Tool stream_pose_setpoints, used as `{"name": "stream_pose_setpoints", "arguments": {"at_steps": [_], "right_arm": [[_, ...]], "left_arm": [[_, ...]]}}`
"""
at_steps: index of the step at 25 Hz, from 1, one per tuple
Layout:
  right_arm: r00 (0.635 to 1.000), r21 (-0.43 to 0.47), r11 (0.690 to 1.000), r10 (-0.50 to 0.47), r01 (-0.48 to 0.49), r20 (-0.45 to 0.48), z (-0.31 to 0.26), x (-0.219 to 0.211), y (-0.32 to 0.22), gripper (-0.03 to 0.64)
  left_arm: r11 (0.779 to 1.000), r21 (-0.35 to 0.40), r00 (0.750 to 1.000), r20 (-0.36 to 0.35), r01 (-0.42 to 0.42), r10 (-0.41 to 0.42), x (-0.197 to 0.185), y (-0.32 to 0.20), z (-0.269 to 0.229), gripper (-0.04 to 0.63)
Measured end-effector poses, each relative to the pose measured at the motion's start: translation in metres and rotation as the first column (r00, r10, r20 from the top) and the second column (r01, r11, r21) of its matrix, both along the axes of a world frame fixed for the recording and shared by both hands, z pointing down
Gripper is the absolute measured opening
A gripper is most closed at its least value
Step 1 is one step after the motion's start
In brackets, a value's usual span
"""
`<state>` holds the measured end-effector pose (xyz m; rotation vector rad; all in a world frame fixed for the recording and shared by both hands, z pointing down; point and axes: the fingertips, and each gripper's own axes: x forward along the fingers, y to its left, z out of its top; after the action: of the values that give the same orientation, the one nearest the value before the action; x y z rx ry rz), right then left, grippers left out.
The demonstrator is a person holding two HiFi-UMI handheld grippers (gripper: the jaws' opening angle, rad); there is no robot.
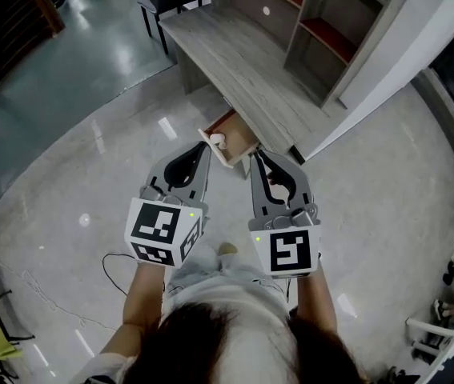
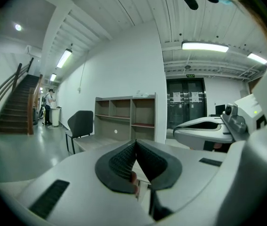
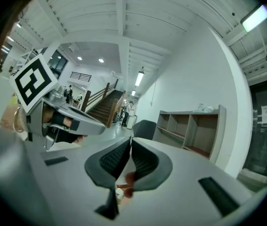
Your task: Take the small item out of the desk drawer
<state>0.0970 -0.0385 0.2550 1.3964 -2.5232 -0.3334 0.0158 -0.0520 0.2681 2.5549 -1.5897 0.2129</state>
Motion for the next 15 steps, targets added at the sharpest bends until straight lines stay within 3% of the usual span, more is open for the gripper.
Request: {"name": "stream_pose_setpoints", "arguments": {"at_steps": [7, 15], "right_arm": [[0.997, -0.035, 0.998, -0.051, 0.049, -0.061, 0.039, -0.022, -0.043, 0.029], [0.977, -0.106, 0.989, -0.118, 0.1, -0.177, 0.093, -0.055, -0.099, 0.031]], "left_arm": [[0.998, -0.023, 0.999, 0.009, 0.051, -0.051, -0.021, -0.036, 0.023, 0.017], [0.999, -0.025, 0.998, 0.041, 0.047, -0.046, -0.049, -0.101, 0.055, 0.017]]}}
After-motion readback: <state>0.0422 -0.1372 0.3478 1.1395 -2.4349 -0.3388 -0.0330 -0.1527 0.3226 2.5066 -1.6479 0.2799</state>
